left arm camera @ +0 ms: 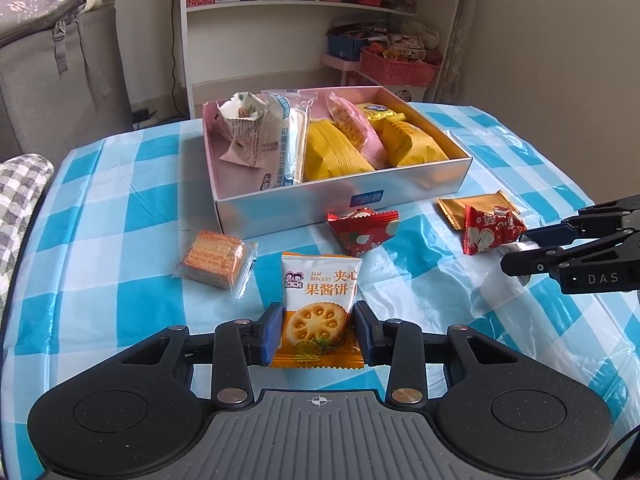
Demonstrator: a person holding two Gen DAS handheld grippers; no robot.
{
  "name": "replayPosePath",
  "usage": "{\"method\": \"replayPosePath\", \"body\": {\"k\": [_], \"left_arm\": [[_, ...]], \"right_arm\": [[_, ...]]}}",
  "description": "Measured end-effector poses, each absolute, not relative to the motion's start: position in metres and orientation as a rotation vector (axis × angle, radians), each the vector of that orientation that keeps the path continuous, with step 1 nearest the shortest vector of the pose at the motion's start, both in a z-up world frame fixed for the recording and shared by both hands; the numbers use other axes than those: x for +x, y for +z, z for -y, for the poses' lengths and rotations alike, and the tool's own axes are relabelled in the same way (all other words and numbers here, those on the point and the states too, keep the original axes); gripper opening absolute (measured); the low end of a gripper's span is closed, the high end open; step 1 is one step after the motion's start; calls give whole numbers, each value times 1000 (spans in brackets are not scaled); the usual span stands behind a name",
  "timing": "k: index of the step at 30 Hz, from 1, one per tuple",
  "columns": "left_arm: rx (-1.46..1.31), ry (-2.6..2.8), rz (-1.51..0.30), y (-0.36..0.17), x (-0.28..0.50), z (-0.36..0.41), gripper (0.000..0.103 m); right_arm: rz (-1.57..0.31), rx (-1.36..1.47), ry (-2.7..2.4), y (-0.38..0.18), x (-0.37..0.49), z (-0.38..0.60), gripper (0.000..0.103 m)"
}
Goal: Organize snacks
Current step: 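Carry both snacks into the pink tray and open both tools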
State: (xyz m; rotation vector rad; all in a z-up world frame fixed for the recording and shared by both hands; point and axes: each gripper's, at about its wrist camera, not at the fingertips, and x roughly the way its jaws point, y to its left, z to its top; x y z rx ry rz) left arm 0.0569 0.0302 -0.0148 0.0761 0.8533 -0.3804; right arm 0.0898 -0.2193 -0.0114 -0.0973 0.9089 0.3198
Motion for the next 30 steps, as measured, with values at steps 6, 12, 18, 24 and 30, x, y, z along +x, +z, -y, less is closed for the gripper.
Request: {"method": "replayPosePath", "body": {"k": [6, 12, 18, 24, 30], "left_arm": [[36, -360, -814, 0, 57, -35, 35], [-5, -331, -767, 15, 64, -37, 35], [-46, -284, -737, 23, 82, -39, 36], [-72, -237, -739, 24, 108, -41, 36], [-59, -208, -736, 19, 132, -36, 36]], "right_arm": [[-879, -60, 326, 0, 96, 216, 36], [-852, -4, 319, 10, 109, 212, 36], [-826, 89, 318, 19, 127, 205, 36], [-809, 160, 320, 20, 148, 192, 36], [-789, 254, 311, 17, 166, 187, 36]]}}
